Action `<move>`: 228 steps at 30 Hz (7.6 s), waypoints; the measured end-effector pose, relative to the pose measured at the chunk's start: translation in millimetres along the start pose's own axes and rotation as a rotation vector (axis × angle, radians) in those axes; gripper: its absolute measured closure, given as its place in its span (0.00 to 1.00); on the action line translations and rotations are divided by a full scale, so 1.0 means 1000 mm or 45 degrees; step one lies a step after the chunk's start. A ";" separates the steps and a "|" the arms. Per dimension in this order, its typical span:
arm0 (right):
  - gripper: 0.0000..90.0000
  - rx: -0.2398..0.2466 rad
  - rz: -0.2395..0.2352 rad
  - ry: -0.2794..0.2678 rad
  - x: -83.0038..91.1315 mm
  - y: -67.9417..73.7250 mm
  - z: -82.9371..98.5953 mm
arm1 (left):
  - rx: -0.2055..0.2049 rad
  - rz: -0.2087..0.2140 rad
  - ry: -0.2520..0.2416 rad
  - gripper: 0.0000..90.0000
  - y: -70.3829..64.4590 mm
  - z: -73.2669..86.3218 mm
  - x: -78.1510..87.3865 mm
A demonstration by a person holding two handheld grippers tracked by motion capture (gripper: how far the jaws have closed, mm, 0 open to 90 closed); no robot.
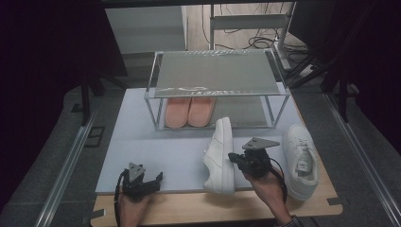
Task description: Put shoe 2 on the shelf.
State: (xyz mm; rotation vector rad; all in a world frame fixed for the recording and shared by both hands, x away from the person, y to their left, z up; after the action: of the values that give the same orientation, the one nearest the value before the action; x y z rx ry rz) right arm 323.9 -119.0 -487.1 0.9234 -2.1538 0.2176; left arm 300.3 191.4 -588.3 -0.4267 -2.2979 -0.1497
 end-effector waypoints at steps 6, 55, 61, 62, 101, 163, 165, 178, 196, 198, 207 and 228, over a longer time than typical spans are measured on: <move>0.98 0.020 0.013 0.009 -0.005 0.001 0.002 | 0.000 0.000 0.000 0.16 0.000 0.000 0.000; 0.99 -0.189 0.199 0.052 0.022 -0.054 0.068 | -0.004 -0.002 0.003 0.16 0.000 0.000 0.000; 0.99 -0.187 0.131 0.018 0.036 -0.044 0.067 | -0.004 -0.002 0.003 0.16 0.000 0.000 0.000; 0.99 -0.185 0.125 0.013 0.038 -0.043 0.066 | -0.004 -0.002 0.003 0.16 0.000 0.000 0.000; 0.99 -0.170 0.120 0.035 0.049 -0.041 0.067 | -0.004 -0.002 0.002 0.16 0.000 0.000 0.000; 0.89 -0.621 -0.136 -0.045 0.035 -0.072 0.036 | -0.003 0.000 0.003 0.16 0.000 0.000 0.000; 0.89 -0.637 -0.181 -0.054 0.035 -0.070 0.035 | -0.003 0.000 0.003 0.16 0.000 0.000 0.000; 0.89 -0.689 -0.355 -0.175 0.050 -0.062 0.014 | -0.006 0.000 0.005 0.16 0.000 0.000 0.000; 0.89 -0.677 -0.470 -0.259 0.079 -0.056 -0.023 | -0.006 0.000 -0.001 0.16 0.000 0.000 0.000; 0.89 -0.678 -0.482 -0.265 0.082 -0.055 -0.027 | -0.006 0.000 -0.001 0.16 0.000 0.000 0.000; 0.90 -0.671 -0.550 -0.289 0.099 -0.049 -0.049 | -0.007 0.000 0.003 0.16 0.000 0.000 0.000; 0.89 -0.703 -0.576 -0.374 0.107 -0.054 -0.117 | -0.007 0.002 0.004 0.16 0.001 0.000 0.000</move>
State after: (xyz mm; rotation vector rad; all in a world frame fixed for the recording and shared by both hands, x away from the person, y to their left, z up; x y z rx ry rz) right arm 381.9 -167.7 -337.5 1.1155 -2.0214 -0.7378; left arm 300.4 191.9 -588.3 -0.4309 -2.2944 -0.1562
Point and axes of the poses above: each handheld gripper's, and its own axes: x roughly backward along the jaws, z roughly out of its underside, y roughly to its left, the point moved 8 cm from there along -x, roughly forward along the jaws, and after that the axes turned 9 degrees about y, right-handed, at the moved point
